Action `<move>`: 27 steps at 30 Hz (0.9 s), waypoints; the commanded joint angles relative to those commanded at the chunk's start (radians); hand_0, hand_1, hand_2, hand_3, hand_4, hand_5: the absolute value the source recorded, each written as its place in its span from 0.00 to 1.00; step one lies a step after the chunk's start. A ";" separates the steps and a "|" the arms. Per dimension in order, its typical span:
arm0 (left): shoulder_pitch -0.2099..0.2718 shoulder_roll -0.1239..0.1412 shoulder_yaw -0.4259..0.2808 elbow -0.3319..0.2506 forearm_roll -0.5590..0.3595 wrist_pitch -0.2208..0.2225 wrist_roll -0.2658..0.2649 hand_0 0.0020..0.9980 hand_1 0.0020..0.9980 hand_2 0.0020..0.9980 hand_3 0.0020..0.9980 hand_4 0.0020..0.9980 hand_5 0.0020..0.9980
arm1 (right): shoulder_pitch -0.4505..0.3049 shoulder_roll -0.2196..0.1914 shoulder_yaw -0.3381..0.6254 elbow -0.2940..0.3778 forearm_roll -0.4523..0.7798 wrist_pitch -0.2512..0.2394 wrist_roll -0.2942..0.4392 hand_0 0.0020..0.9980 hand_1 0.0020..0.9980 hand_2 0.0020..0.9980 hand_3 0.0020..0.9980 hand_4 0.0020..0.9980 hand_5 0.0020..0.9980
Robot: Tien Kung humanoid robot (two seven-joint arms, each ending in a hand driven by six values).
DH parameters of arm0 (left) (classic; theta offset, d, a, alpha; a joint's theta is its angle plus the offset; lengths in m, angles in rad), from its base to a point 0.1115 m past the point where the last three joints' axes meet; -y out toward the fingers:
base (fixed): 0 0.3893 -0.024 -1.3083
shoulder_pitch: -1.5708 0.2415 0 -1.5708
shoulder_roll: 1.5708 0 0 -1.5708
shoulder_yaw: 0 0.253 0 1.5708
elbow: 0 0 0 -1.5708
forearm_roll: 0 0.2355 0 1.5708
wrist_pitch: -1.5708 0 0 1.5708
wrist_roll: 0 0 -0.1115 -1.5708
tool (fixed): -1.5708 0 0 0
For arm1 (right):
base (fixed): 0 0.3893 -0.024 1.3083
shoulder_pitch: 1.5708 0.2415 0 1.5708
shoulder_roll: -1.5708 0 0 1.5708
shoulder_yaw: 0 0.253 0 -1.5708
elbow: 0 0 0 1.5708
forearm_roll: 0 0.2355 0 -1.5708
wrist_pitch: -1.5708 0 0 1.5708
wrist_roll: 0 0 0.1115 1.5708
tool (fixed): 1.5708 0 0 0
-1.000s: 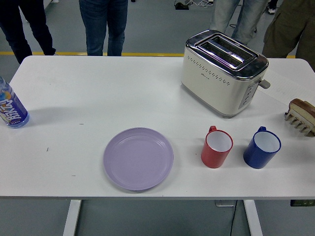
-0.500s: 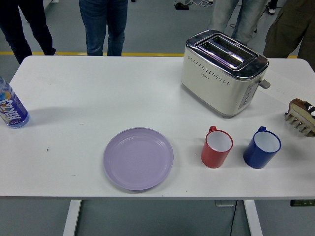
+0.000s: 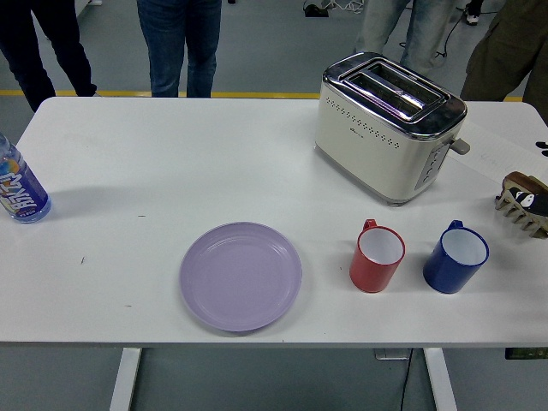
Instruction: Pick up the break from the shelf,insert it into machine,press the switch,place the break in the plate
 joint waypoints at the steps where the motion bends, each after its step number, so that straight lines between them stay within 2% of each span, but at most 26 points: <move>1: -0.001 0.000 0.000 0.000 -0.001 0.001 0.000 0.63 0.49 0.48 0.54 0.32 0.82 | 0.012 -0.002 -0.010 -0.006 -0.015 0.010 -0.015 0.92 0.85 0.85 0.88 0.83 0.15; 3: -0.002 0.001 0.001 0.000 -0.002 0.001 0.000 0.63 0.49 0.48 0.54 0.32 0.82 | 0.023 -0.002 -0.019 -0.013 -0.028 0.021 -0.031 0.92 0.85 0.85 0.88 0.83 0.15; 4: -0.003 0.001 0.001 0.000 -0.002 0.001 0.000 0.63 0.49 0.48 0.54 0.32 0.82 | 0.031 -0.002 -0.026 -0.017 -0.034 0.028 -0.043 0.88 0.82 0.83 0.86 0.82 0.16; 13: -0.006 0.002 0.005 0.000 -0.006 0.002 0.000 0.63 0.49 0.48 0.54 0.32 0.82 | 0.076 0.008 -0.061 -0.056 -0.073 0.069 -0.117 0.87 0.80 0.82 0.85 0.82 0.18; 27: -0.008 0.003 0.009 0.000 -0.013 0.003 0.000 0.63 0.49 0.48 0.54 0.32 0.81 | 0.131 0.013 -0.094 -0.112 -0.118 0.082 -0.186 0.82 0.76 0.77 0.82 0.79 0.20</move>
